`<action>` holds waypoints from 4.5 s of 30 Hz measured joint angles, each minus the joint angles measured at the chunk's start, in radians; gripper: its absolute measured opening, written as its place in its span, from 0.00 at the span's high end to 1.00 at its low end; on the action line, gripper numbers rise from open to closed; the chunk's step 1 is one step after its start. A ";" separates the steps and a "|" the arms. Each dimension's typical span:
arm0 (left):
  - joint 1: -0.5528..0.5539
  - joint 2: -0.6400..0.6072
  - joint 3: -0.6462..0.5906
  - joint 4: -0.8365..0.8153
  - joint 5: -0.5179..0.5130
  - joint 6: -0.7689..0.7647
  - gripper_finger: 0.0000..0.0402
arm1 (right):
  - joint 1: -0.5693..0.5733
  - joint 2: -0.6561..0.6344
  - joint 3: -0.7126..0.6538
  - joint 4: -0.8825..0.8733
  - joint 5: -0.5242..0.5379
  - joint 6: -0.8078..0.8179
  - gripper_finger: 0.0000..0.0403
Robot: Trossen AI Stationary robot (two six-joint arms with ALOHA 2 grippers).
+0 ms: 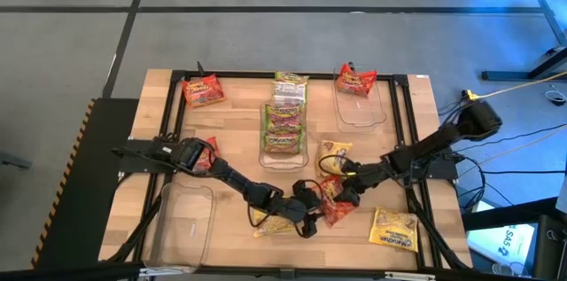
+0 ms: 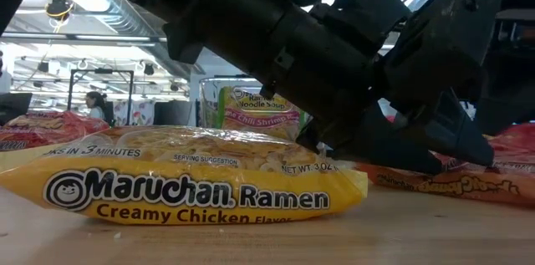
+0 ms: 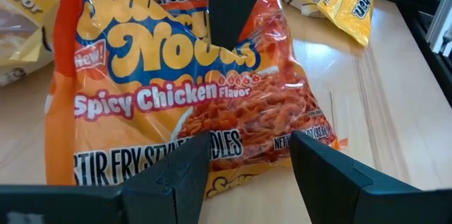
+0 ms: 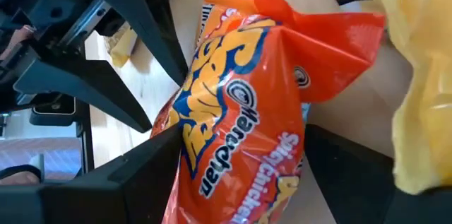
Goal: Sort Maruchan noodles
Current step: Put the bottom orange noodle pack into the top right transparent bin
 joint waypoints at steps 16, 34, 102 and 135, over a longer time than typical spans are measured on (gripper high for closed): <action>-0.002 0.000 -0.001 0.011 -0.021 0.009 0.53 | 0.000 0.094 0.067 0.037 -0.001 -0.099 0.30; -0.058 -0.136 0.001 -0.205 0.003 0.053 0.53 | 0.012 0.055 0.066 0.067 -0.069 -0.242 0.66; -0.074 -0.150 -0.007 -0.122 0.108 0.215 0.53 | -1.213 0.173 0.809 -1.266 0.126 -1.877 0.66; -0.073 -0.150 -0.007 -0.122 0.116 0.215 0.53 | -1.210 0.193 0.860 -1.194 0.318 -1.870 0.37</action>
